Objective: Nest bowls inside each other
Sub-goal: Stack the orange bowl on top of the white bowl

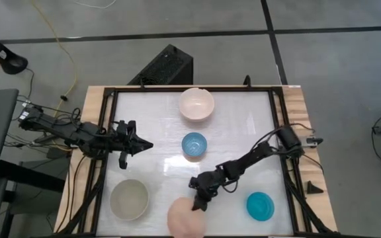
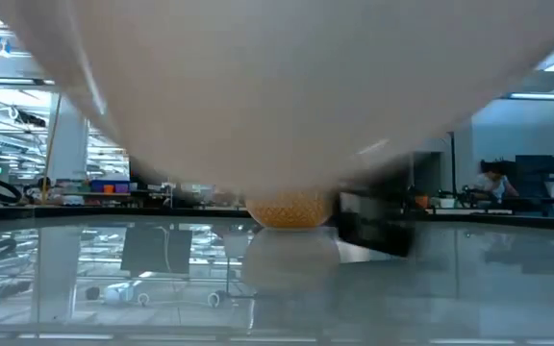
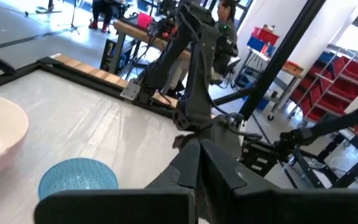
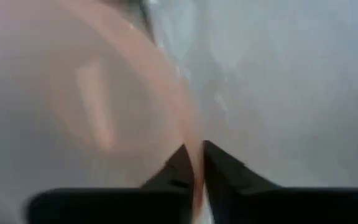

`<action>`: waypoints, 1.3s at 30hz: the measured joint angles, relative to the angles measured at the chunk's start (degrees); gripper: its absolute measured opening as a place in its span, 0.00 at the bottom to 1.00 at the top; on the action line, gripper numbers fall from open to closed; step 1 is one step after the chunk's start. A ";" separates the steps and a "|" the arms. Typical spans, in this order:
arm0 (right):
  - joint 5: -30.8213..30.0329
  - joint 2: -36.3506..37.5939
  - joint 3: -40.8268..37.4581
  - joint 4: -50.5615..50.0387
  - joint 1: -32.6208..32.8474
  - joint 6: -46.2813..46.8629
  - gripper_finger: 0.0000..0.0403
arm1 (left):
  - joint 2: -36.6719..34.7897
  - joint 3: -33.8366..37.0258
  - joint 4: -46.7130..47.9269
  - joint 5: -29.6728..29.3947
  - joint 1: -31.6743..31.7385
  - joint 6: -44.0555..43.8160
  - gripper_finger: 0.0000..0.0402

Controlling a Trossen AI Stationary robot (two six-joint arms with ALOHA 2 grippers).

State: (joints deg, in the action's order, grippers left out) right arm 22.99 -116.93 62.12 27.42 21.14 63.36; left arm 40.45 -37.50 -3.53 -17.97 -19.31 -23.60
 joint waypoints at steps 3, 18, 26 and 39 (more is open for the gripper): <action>0.97 -1.63 2.15 2.52 -1.67 -1.87 0.07 | -0.05 0.00 -0.04 -0.07 0.00 -0.60 0.00; -4.41 9.79 3.02 -0.25 -19.90 -18.62 0.07 | -2.89 -0.01 -0.56 -0.47 0.01 -0.62 0.00; -10.50 21.07 3.07 -17.29 -35.09 -29.15 0.07 | -9.53 -0.02 -0.75 -0.70 0.04 0.88 0.00; -12.20 23.28 16.74 -50.61 -55.39 -47.16 0.07 | -5.93 -0.02 14.04 -0.29 0.04 -9.67 0.00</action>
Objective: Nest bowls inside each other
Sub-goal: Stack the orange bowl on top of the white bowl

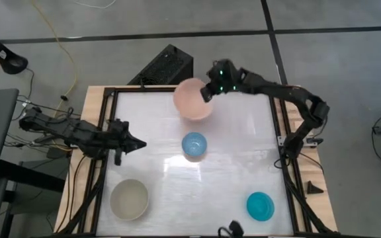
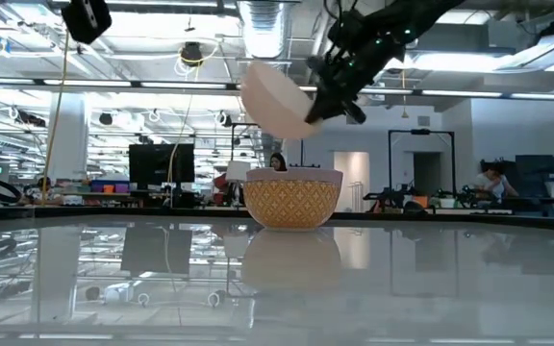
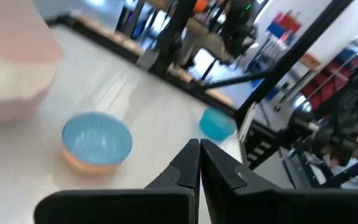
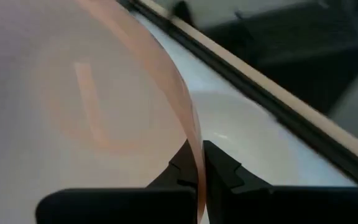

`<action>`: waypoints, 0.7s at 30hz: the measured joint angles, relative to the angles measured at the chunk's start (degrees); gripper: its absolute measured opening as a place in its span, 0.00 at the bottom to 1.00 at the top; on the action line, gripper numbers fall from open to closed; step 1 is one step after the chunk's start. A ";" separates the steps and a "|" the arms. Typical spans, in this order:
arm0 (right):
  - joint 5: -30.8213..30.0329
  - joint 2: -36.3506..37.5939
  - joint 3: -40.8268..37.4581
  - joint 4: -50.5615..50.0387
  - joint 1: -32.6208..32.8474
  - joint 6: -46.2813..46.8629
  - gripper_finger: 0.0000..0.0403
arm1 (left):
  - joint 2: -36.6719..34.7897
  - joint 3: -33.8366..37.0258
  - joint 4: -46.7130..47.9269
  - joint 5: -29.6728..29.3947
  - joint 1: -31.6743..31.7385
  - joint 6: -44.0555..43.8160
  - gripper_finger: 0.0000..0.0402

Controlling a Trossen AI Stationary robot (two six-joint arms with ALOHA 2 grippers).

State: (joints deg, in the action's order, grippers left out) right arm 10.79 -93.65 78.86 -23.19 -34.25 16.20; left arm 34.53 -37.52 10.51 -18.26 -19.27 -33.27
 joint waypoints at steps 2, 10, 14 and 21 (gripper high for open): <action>0.47 -2.46 4.17 -7.75 -1.92 -3.14 0.07 | 1.61 0.00 -0.21 -0.16 0.00 -0.93 0.00; 1.39 -15.67 20.24 -27.37 -5.34 -14.45 0.07 | 7.97 0.00 -1.66 -3.50 0.00 -5.42 0.00; 1.86 -21.69 26.71 -32.64 -5.65 -18.41 0.08 | 10.37 0.00 -3.78 -4.10 0.00 -6.53 0.00; 2.25 -29.73 34.22 -36.69 -5.58 -21.56 0.08 | 13.01 0.00 -8.79 -5.20 0.00 -6.66 0.00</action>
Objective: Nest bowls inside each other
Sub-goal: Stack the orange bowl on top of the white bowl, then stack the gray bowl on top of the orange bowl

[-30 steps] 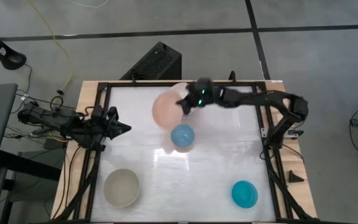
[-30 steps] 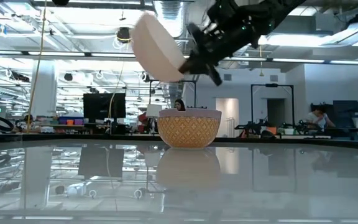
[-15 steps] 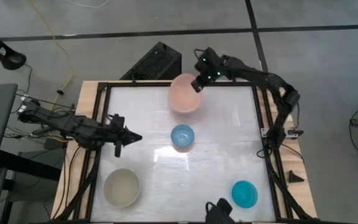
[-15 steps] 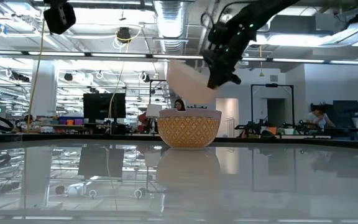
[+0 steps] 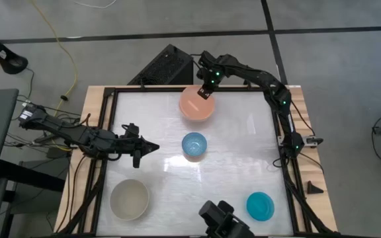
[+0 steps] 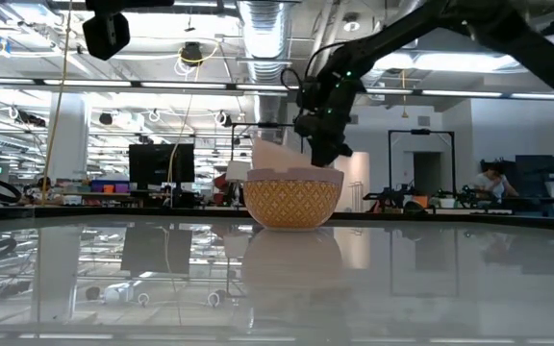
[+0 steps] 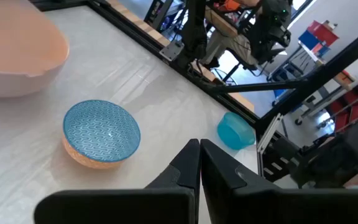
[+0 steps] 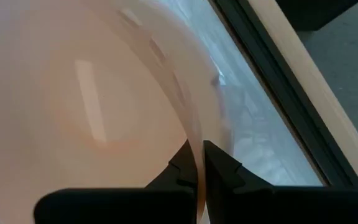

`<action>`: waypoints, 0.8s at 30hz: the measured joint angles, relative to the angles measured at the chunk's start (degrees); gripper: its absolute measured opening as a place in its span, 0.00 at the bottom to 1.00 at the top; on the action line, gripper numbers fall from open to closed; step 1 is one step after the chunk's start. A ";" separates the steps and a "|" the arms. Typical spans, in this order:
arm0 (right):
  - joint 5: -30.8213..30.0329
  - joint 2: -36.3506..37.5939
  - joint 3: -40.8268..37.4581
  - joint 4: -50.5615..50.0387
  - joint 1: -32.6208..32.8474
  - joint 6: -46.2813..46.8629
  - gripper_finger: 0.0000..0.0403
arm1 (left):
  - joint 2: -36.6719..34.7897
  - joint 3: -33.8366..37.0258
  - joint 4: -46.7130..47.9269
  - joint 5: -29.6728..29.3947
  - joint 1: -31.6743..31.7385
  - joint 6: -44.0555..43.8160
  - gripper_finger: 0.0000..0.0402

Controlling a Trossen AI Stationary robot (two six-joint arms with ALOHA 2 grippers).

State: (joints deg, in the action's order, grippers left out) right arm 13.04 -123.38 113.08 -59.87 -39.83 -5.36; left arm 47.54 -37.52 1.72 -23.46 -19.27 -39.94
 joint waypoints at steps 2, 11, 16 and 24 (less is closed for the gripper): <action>0.17 -1.41 1.36 -1.62 0.00 -0.09 0.11 | 0.48 0.00 -0.78 -0.36 0.00 0.00 0.00; 0.50 0.04 2.31 -2.51 0.81 -0.33 0.46 | 1.23 0.00 -2.63 -0.35 0.00 0.03 0.00; 1.64 4.88 2.36 -1.52 0.73 1.36 0.64 | 1.19 -0.02 0.66 2.88 0.02 0.46 0.00; 5.67 16.93 2.36 -0.57 2.91 4.32 0.66 | 1.23 -0.02 26.18 16.37 -0.07 -2.86 0.00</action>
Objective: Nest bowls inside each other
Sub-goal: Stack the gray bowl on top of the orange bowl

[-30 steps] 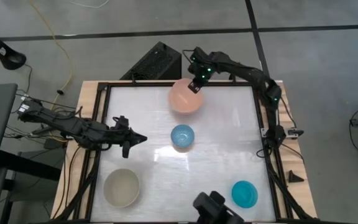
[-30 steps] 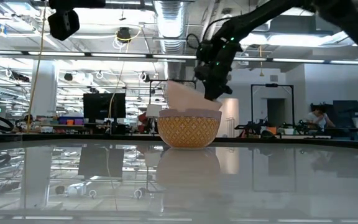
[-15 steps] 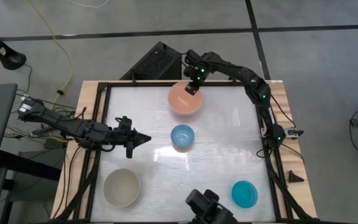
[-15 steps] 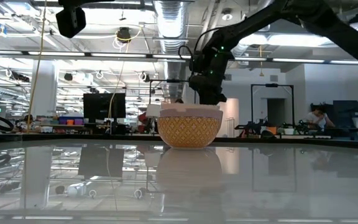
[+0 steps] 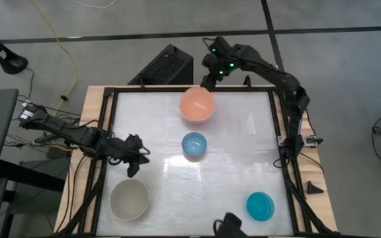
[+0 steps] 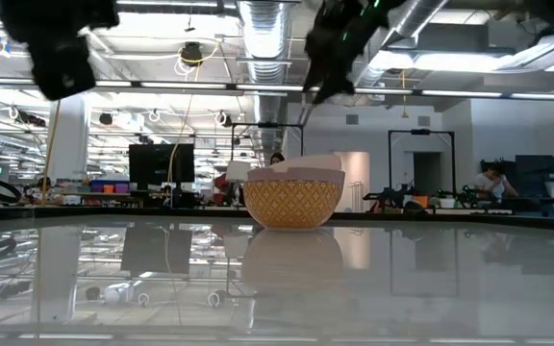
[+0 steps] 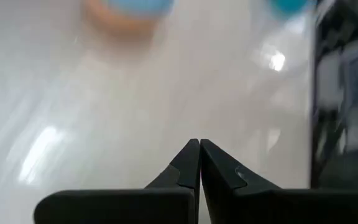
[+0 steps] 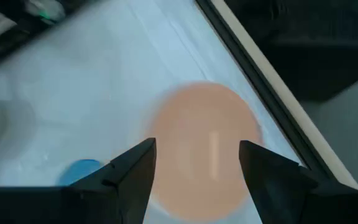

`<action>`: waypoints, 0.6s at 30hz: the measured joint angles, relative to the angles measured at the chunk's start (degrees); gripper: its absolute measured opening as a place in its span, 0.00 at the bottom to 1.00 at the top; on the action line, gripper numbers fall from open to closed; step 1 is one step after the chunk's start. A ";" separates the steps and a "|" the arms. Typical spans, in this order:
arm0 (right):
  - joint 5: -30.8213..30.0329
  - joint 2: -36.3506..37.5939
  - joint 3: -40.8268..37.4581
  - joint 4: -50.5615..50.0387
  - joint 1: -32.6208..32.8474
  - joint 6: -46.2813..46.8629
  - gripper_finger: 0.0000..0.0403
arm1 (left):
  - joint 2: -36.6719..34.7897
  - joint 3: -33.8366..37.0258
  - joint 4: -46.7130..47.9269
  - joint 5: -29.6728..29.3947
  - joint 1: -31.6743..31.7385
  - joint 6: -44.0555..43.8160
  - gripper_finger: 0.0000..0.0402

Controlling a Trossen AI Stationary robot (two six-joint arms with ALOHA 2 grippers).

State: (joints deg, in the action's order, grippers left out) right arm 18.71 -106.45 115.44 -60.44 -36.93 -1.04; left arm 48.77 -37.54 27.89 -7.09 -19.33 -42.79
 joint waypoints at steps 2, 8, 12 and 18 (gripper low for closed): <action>0.28 3.24 0.00 0.23 0.95 1.06 0.65 | 0.00 0.00 3.62 2.83 0.00 1.61 0.00; 0.53 12.04 0.02 0.63 3.86 5.03 0.65 | 0.38 0.00 5.62 11.61 0.00 7.94 0.00; -1.04 16.29 0.02 0.67 5.91 7.69 0.64 | 2.65 0.00 7.75 16.99 -0.51 8.79 0.04; -2.57 20.39 0.02 0.63 9.50 11.40 0.64 | 9.60 0.00 10.30 18.42 -2.34 12.16 0.19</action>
State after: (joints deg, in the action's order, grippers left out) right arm 16.14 -86.07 115.46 -59.81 -27.43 10.36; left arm 58.37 -37.54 38.19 11.32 -21.68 -30.63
